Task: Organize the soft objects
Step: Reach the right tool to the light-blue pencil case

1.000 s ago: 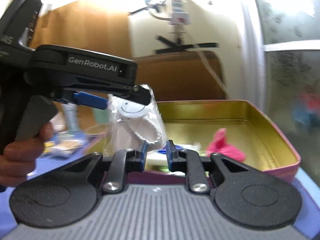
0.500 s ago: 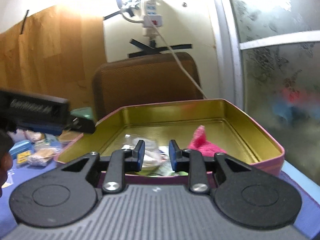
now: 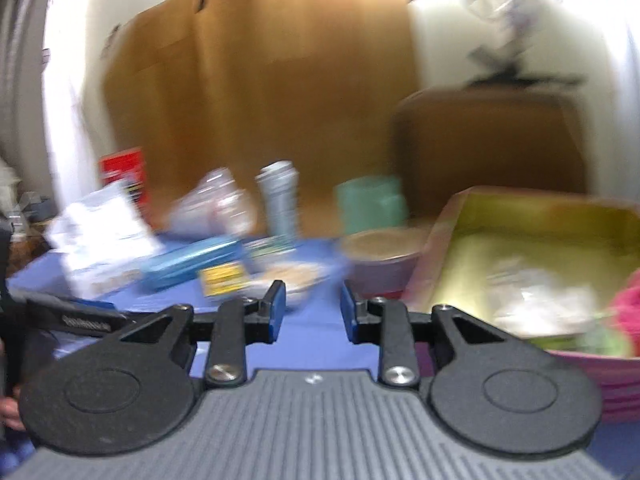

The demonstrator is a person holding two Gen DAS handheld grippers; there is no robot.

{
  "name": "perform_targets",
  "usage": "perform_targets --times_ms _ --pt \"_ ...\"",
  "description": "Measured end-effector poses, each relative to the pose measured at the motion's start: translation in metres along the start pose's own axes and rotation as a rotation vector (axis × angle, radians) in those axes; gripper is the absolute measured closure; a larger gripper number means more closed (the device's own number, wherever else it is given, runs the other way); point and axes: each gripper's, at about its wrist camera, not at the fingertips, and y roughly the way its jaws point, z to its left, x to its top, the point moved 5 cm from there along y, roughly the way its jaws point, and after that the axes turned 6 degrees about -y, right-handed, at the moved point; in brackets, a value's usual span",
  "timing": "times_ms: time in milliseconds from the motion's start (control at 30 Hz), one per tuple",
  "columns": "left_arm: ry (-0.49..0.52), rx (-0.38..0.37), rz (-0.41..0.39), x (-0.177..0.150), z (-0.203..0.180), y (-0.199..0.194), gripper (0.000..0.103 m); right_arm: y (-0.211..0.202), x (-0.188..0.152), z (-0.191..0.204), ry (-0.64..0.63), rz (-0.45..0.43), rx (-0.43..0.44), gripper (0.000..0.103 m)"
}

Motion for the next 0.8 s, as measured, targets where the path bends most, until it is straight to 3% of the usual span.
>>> perform_targets --times_ms 133,300,433,600,800 --pt "-0.179 -0.036 -0.117 0.009 0.036 -0.022 0.009 0.059 0.017 0.043 0.033 0.076 0.089 0.046" --pt "-0.268 -0.088 -0.178 0.014 0.053 -0.032 0.009 0.134 0.032 0.1 0.064 0.191 0.159 0.045" --pt "-0.259 -0.108 -0.204 0.017 0.05 -0.034 0.009 0.183 0.044 0.125 0.089 0.256 0.123 0.045" --pt "-0.25 -0.1 -0.238 0.015 0.049 -0.04 0.009 0.228 0.054 0.124 0.206 0.358 0.061 0.042" --pt "-0.246 -0.113 -0.247 0.013 0.049 -0.041 0.009 0.267 0.048 0.129 0.215 0.49 -0.018 0.038"
